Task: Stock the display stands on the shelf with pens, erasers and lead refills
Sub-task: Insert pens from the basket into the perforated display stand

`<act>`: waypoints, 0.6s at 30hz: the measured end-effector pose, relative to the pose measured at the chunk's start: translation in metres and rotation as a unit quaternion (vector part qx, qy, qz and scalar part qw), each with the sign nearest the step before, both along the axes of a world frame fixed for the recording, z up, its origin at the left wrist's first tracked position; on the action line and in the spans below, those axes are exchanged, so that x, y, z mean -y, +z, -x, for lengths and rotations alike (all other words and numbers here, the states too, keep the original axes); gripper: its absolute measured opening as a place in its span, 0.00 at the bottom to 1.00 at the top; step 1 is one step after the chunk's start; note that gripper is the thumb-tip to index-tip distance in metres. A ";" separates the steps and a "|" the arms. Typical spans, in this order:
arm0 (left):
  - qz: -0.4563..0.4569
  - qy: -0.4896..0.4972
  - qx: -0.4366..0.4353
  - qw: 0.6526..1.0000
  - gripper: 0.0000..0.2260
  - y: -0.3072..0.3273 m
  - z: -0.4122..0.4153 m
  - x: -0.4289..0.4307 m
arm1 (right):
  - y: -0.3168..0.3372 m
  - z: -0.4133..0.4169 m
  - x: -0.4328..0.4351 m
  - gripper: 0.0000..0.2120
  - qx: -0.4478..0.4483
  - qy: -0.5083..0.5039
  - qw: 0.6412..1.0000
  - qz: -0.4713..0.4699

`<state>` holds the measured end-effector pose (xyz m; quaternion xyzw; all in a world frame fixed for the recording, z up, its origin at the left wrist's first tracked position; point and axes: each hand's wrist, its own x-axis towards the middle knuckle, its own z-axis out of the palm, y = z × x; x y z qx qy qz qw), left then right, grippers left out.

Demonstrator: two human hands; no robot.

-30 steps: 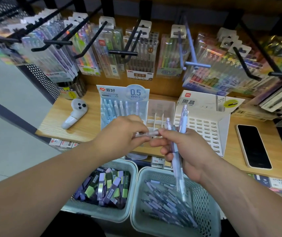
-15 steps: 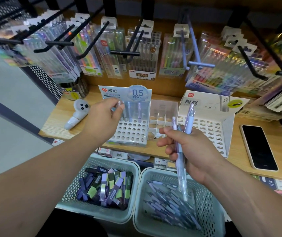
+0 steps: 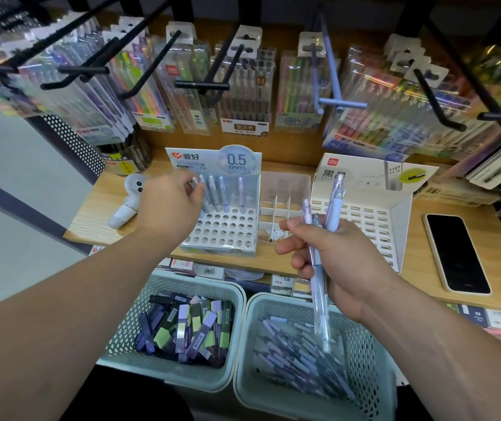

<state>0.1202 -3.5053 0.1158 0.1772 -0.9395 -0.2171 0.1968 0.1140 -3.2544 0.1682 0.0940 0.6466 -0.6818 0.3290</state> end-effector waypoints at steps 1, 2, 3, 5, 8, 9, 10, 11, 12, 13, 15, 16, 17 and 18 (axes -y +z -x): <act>0.001 0.003 0.010 1.000 0.08 0.001 0.001 0.001 | 0.000 0.000 0.000 0.08 -0.002 0.000 1.000 -0.002; -0.001 0.006 0.021 1.000 0.09 0.001 0.001 0.001 | 0.001 0.000 -0.001 0.08 -0.003 0.000 1.000 -0.002; -0.004 0.008 0.028 1.000 0.10 0.002 0.002 0.002 | 0.001 0.000 -0.001 0.08 -0.004 0.000 1.000 -0.003; -0.009 0.008 0.036 0.999 0.12 0.004 0.003 0.002 | 0.001 0.000 -0.002 0.08 -0.006 0.002 1.000 -0.007; -0.004 0.012 0.042 0.999 0.13 0.006 0.005 0.004 | 0.000 -0.001 -0.001 0.08 -0.011 0.006 1.000 -0.015; 0.002 0.013 0.047 0.999 0.13 0.006 0.006 0.005 | 0.000 -0.001 -0.001 0.08 -0.013 0.007 1.000 -0.016; 0.009 0.014 0.054 0.998 0.13 0.005 0.006 0.006 | 0.001 -0.001 -0.001 0.07 -0.014 0.008 1.000 -0.017; 0.011 0.013 0.063 0.998 0.13 0.004 0.006 0.006 | 0.001 -0.001 -0.001 0.07 -0.014 0.009 1.000 -0.018; 0.009 0.009 0.071 0.997 0.12 0.002 0.006 0.007 | 0.001 -0.001 0.000 0.07 -0.014 0.009 1.000 -0.018; 0.004 0.005 0.078 0.997 0.11 0.000 0.005 0.006 | 0.001 -0.001 0.000 0.07 -0.013 0.011 1.000 -0.017; -0.011 0.005 0.083 0.996 0.07 -0.002 0.004 0.004 | 0.001 -0.001 0.000 0.07 -0.010 0.016 1.000 -0.017; -0.022 0.011 0.083 0.996 0.06 -0.002 0.004 0.003 | 0.000 -0.001 0.000 0.08 -0.007 0.019 1.000 -0.016; -0.036 0.020 0.083 0.996 0.09 0.000 0.004 0.003 | 0.000 -0.001 0.000 0.08 -0.005 0.023 1.000 -0.014; -0.051 0.024 0.080 0.995 0.11 0.001 0.004 0.002 | 0.000 -0.002 0.000 0.09 -0.003 0.026 1.000 -0.011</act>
